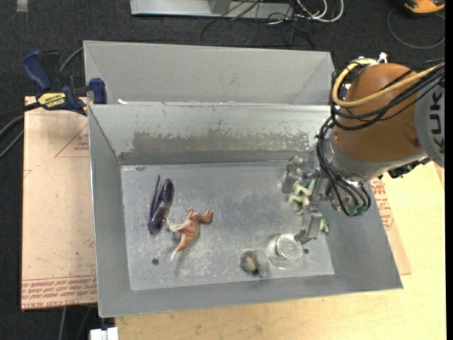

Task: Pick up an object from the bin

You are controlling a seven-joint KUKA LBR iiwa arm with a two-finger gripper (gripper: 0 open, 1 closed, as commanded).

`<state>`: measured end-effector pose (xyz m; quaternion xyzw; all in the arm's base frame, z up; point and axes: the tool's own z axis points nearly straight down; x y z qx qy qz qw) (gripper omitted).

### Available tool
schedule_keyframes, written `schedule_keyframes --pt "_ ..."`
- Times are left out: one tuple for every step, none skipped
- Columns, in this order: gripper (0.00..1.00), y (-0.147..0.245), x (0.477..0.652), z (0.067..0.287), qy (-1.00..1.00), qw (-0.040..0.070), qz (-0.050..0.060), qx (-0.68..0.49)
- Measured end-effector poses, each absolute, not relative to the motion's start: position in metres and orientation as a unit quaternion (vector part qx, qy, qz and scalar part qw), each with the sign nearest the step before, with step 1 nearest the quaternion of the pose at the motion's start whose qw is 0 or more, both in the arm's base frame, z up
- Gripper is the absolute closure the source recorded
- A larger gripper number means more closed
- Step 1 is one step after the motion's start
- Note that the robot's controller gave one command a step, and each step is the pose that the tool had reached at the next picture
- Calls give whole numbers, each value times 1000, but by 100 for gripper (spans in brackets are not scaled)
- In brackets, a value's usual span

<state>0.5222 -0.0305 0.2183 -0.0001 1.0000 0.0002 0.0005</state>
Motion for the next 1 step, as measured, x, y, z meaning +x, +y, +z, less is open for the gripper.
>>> schedule_keyframes --pt "0 -25 507 148 999 0 0 -44"
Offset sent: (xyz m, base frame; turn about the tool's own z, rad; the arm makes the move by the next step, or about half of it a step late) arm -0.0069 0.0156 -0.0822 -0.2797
